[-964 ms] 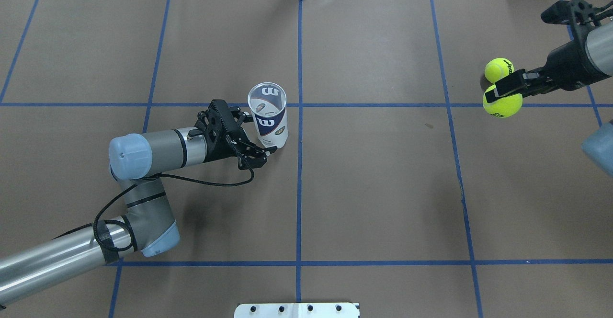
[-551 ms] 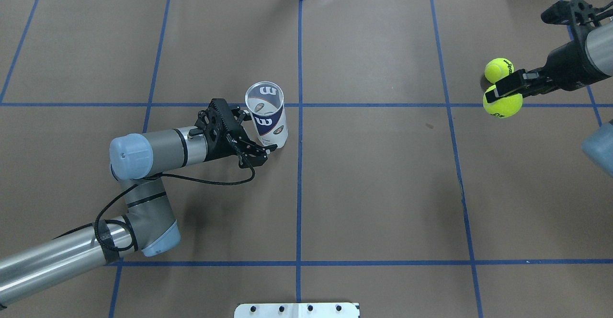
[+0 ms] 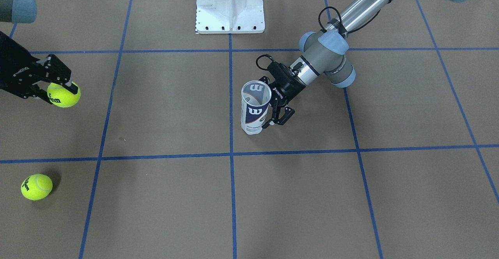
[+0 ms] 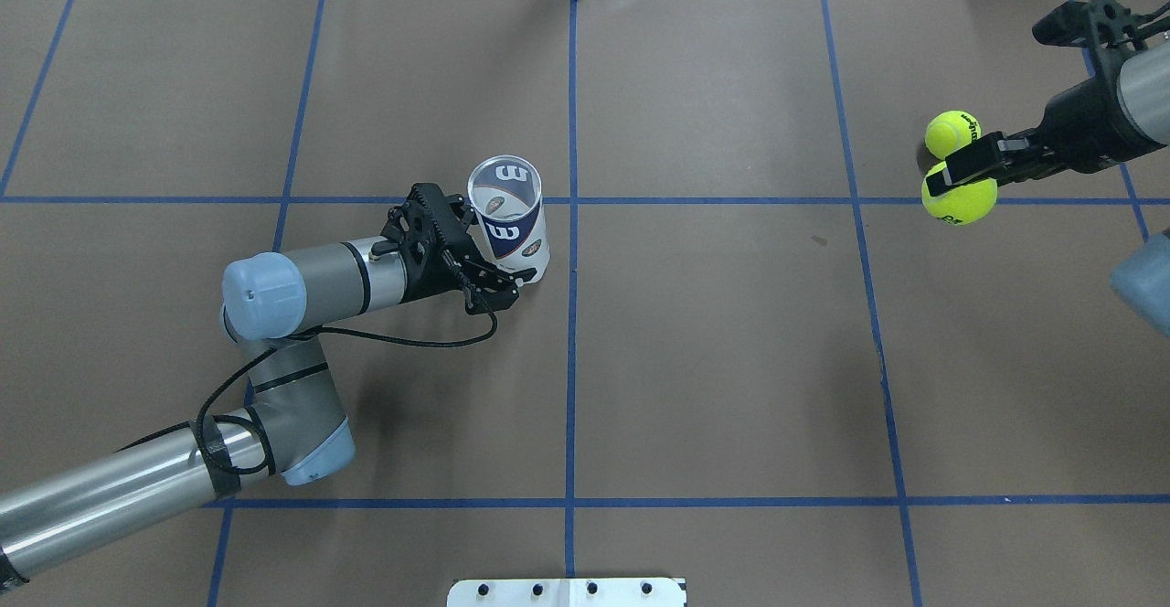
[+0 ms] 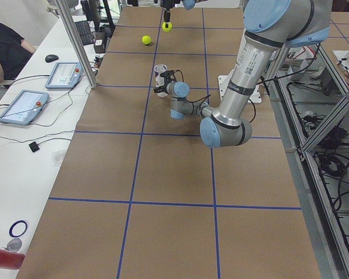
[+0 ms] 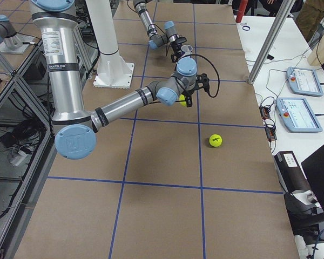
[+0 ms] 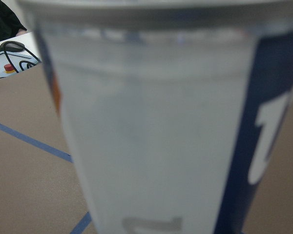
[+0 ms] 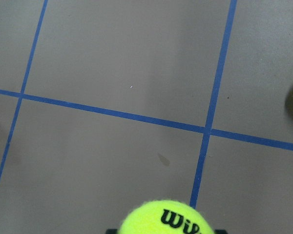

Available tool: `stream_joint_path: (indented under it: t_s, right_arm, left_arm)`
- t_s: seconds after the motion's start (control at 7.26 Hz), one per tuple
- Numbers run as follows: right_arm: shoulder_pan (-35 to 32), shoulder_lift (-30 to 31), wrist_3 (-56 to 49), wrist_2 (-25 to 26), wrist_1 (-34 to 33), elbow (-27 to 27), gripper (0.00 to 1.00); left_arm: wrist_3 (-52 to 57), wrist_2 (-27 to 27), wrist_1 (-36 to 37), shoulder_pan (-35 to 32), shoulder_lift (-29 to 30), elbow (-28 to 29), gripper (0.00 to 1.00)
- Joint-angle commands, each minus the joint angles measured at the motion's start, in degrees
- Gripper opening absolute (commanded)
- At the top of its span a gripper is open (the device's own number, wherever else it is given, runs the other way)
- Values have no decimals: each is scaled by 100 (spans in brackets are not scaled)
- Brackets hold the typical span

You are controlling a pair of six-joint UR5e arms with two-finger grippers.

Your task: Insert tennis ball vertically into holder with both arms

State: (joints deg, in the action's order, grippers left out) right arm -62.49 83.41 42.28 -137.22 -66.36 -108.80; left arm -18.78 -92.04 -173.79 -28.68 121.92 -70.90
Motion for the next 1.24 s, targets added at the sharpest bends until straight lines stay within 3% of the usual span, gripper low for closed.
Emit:
stream_joint_path:
  t_s: [0.0, 0.55, 0.83, 1.1]
  right_arm:
    - [0, -9, -9, -7, 0, -1, 0]
    - [9, -272, 9, -42, -26, 8, 0]
    - [18, -491, 18, -181, -61, 25, 0]
    - [44, -1252, 26, -306, -830, 16, 0]
  left_arm:
    - [-3, 2, 3, 3, 77, 67, 99]
    - [-12, 2, -15, 12, 122, 129, 99]
    - [-29, 2, -24, 12, 139, 129, 85]
    - [-30, 2, -24, 12, 157, 129, 75]
